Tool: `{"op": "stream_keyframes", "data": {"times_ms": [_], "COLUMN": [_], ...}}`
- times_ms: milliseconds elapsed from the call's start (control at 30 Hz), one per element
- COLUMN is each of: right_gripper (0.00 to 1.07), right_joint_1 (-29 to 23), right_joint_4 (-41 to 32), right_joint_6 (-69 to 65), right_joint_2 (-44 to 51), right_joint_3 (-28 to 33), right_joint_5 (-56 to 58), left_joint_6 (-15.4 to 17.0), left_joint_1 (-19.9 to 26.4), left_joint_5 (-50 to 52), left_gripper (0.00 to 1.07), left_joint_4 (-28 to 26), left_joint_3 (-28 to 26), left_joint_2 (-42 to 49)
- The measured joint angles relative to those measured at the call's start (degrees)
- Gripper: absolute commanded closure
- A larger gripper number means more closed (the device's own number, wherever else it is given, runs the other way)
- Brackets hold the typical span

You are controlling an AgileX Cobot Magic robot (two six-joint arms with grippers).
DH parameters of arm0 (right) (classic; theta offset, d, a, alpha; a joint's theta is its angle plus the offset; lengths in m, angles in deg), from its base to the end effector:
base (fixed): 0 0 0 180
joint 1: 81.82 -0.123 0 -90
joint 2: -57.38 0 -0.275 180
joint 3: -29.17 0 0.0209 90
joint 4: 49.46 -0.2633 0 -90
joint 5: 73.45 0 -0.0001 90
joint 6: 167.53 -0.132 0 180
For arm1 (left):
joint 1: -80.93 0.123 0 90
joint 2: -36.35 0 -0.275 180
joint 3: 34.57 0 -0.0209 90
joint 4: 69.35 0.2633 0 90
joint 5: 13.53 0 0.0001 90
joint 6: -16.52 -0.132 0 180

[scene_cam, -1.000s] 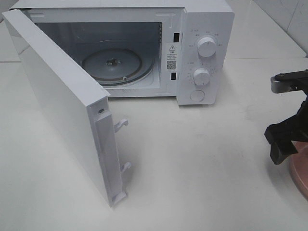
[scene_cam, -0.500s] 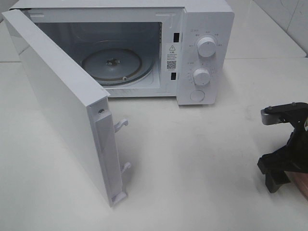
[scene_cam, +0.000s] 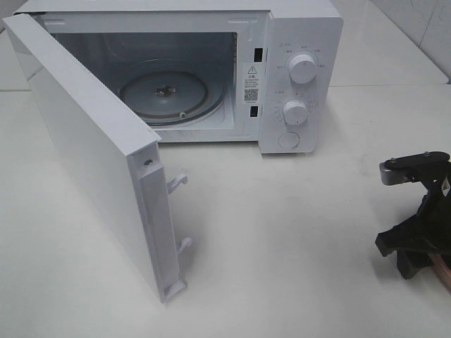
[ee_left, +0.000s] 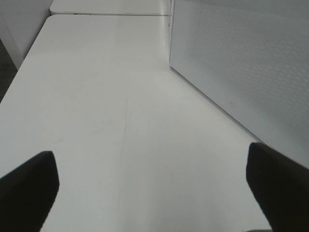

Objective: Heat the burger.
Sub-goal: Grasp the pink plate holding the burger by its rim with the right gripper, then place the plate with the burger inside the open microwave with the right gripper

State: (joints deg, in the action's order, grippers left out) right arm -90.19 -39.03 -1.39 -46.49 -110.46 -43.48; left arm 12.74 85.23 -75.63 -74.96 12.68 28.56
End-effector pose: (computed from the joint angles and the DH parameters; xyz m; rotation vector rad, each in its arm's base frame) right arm 0.2499 0.0247 0.0578 -0.0867 3.0203 -0.1172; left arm 0.0492 -0.0077 0.2684 -0.0020 2.0407 -0.0288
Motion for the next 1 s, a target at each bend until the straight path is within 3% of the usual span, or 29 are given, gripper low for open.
{"op": "stream_keyframes", "data": {"times_ms": [33,67,133,167,200,300,767,1000], "right_gripper": [0.68,0.68,0.85,0.85,0.95,1.05,1.07,1.07], "right_joint_1": [0.0,0.0,0.0,0.0,0.0,0.0,0.0,-0.3], "right_joint_4": [0.9,0.9,2.1,2.1,3.0,4.3,5.3,10.8], "right_joint_6": [-1.2,-1.2,-3.1,-3.1,-4.4,-5.7,-6.0,-11.6], "right_joint_2": [0.0,0.0,0.0,0.0,-0.1,-0.1,0.9,5.0], "right_joint_3": [0.0,0.0,0.0,0.0,0.0,0.1,1.4,1.5], "right_joint_5": [0.0,0.0,0.0,0.0,0.0,0.0,-0.3,3.3], "left_joint_6": [0.0,0.0,0.0,0.0,0.0,0.0,0.0,0.0], "left_joint_1": [0.0,0.0,0.0,0.0,0.0,0.0,0.0,0.0], "left_joint_5": [0.0,0.0,0.0,0.0,0.0,0.0,0.0,0.0], "left_gripper": [0.09,0.09,0.09,0.09,0.09,0.09,0.09,0.09], "left_joint_4": [0.0,0.0,0.0,0.0,0.0,0.0,0.0,0.0], "left_joint_3": [0.0,0.0,0.0,0.0,0.0,0.0,0.0,0.0], "left_joint_2": [0.0,0.0,0.0,0.0,0.0,0.0,0.0,0.0]}}
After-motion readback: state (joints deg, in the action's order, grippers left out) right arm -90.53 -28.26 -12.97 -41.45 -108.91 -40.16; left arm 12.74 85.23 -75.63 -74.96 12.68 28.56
